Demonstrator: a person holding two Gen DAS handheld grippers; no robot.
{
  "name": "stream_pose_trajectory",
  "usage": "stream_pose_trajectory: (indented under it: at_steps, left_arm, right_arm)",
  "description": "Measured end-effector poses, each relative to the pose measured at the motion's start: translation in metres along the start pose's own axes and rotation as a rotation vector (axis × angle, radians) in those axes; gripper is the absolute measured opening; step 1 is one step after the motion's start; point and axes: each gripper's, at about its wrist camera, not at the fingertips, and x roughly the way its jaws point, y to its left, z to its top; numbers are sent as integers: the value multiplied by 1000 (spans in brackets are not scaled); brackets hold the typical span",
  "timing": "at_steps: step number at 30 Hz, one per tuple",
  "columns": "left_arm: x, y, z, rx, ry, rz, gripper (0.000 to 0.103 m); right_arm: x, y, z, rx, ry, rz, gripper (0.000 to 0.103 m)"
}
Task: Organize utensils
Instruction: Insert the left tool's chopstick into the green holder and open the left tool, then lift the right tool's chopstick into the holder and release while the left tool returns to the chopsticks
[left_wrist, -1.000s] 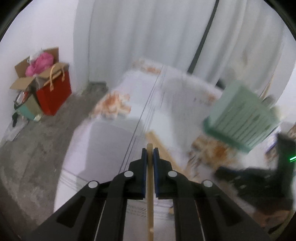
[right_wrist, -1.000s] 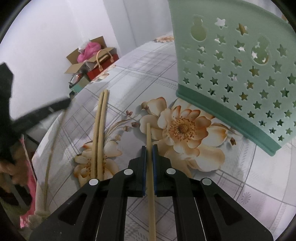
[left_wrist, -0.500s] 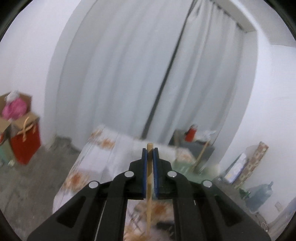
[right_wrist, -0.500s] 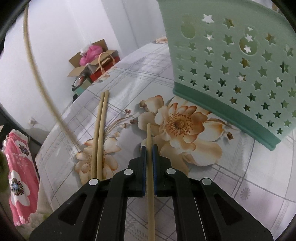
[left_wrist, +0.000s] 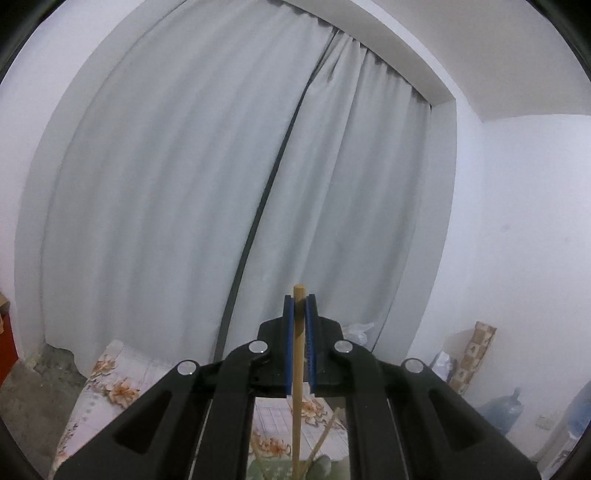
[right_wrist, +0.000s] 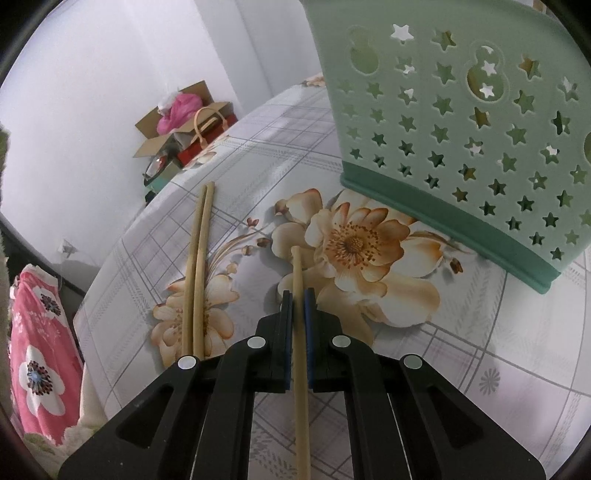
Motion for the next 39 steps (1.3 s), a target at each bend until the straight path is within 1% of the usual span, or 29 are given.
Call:
stream_pose_trajectory:
  at_steps: [4,8,10,13,15,17,19,24,27,30,32,34,37,39]
  left_arm:
    - [31,0,-21,15,35,28,5]
    - [45,7,-46,12,87,49,5]
    - [48,13,-60,-1,128,59,6]
    - [48,26,-80,-75,217,39,6]
    - [44,31,-86,-109,243,29,6]
    - [36,33,-89,-121,257,27,10]
    - [22,37,-88,-130,263,31,25]
    - [-8,44,-86,-138,245,62,37]
    - [-35,56,-84,-138,245,113,40]
    - [-67,72,-92,-140,272,208,42]
    - [-85,82,-103,-137,311,285,43]
    - [-103,93,-121,-137,368,366,43]
    - [-123,106,-150,-165,440,444,43]
    - [-134,110,-175,-172,503,497,43]
  right_arm:
    - [1,-1,4,5,5,7,4]
    - [1,-4,4,5,4,14,4]
    - [-1,-4,4,7,1,17,4]
    - [-2,-5,2,7,-4,20,4]
    - [-3,-4,1,7,-6,20,4]
    - [-4,-3,0,7,-7,19,4]
    - [-3,-3,0,6,-6,18,4]
    - [-4,-4,0,8,-2,18,4]
    - [-3,-4,2,1,4,16,4]
    - [-2,-4,5,-17,15,9,5]
    - [-1,0,8,-34,22,4,5]
    - [2,3,11,-51,29,0,5]
    - [8,11,17,-86,39,-13,5]
    - [12,16,21,-109,44,-22,5]
